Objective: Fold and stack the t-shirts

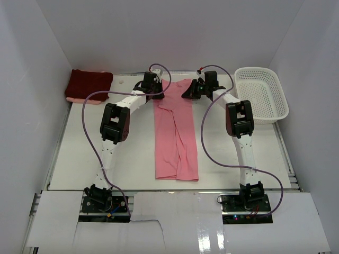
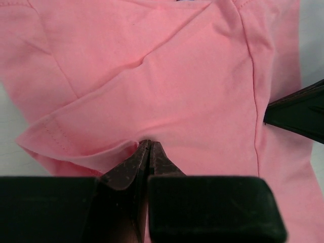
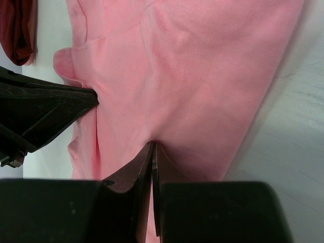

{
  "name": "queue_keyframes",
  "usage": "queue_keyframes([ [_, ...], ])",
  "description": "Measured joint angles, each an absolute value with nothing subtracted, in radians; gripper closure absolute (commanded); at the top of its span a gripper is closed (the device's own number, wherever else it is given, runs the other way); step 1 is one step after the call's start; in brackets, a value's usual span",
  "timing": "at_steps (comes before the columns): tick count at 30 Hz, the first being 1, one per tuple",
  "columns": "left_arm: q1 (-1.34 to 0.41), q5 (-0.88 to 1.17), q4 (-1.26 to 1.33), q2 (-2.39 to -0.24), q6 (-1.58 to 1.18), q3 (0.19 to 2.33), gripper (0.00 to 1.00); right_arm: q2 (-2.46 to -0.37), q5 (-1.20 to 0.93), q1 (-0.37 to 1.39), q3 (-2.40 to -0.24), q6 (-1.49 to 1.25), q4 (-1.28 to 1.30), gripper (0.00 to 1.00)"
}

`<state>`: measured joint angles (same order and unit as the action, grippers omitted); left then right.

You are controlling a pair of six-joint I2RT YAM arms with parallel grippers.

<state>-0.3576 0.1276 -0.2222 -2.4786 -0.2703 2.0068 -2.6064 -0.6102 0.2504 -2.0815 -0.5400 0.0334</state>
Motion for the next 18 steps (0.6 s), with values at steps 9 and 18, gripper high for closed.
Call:
queue_keyframes([
  [9, -0.361, 0.060, -0.208, -2.455, -0.252, 1.969, 0.86, -2.606, -0.609, 0.250, -2.080, -0.540, 0.029, 0.92],
  [18, -0.366, -0.009, -0.210, -2.415, -0.222, 1.940, 0.86, -2.606, -0.606, 0.250, -2.080, -0.540, 0.027, 0.92],
])
